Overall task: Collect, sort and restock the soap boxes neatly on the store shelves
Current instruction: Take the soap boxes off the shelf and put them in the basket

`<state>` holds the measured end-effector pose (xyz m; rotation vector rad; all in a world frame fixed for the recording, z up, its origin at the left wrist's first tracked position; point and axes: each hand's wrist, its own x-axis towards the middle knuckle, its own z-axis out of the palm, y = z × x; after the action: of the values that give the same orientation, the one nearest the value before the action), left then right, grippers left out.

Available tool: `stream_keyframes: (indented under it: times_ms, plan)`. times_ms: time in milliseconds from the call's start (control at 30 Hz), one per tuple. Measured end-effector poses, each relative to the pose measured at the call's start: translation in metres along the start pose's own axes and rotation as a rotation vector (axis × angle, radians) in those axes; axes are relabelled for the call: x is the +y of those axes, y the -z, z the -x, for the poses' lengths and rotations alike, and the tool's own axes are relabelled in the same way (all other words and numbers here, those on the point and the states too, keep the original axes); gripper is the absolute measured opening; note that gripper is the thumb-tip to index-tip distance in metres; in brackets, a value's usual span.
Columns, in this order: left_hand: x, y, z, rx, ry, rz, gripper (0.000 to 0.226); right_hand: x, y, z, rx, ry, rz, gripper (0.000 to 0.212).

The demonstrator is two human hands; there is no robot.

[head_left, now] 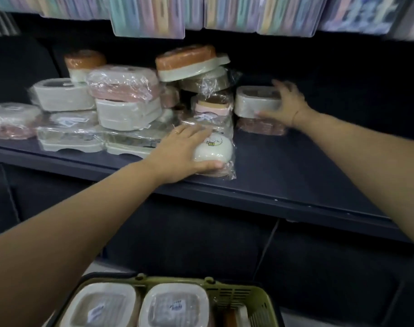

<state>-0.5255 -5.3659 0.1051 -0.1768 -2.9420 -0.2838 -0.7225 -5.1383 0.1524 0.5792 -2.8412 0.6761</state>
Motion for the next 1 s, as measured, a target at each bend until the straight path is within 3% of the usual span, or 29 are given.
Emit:
stream_keyframes:
  times_ms: [133,300,400,533,667,733,800,867,933,1000]
  plan:
    - [-0.003,0.006,0.001,-0.082,-0.005,-0.021,0.113,0.008,-0.003,-0.028,-0.03,-0.001,-0.042,0.104]
    - [0.007,0.014,0.005,-0.128,0.013,-0.017,0.117,0.01,0.001,-0.028,-0.079,0.003,0.133,0.113]
    - [0.014,0.012,0.007,-0.093,0.033,0.146,0.111,0.01,0.004,-0.017,-0.037,-0.04,0.122,0.094]
    - [0.025,0.005,0.021,0.035,0.035,0.214,0.105,-0.001,0.009,0.013,0.033,-0.07,-0.059,0.091]
    - [0.05,0.013,0.075,0.16,-0.015,0.322,0.106,-0.02,0.03,0.077,0.135,-0.087,-0.159,0.078]
    - [0.06,0.025,0.121,0.132,-0.008,0.431,0.103,-0.025,0.048,0.128,0.08,-0.07,-0.184,0.072]
    - [0.063,0.033,0.174,0.007,0.01,0.521,0.099,-0.026,0.066,0.186,0.0,-0.039,-0.191,0.065]
    - [0.055,0.032,0.231,-0.228,0.069,0.607,0.092,-0.029,0.075,0.249,-0.113,-0.026,-0.308,0.05]
    - [0.04,0.023,0.281,-0.528,0.187,0.709,0.086,-0.033,0.068,0.307,-0.382,-0.082,-0.481,0.051]
    - [0.026,0.008,0.316,-0.815,0.315,0.741,0.087,-0.034,0.046,0.355,-0.769,-0.19,-0.581,0.073]
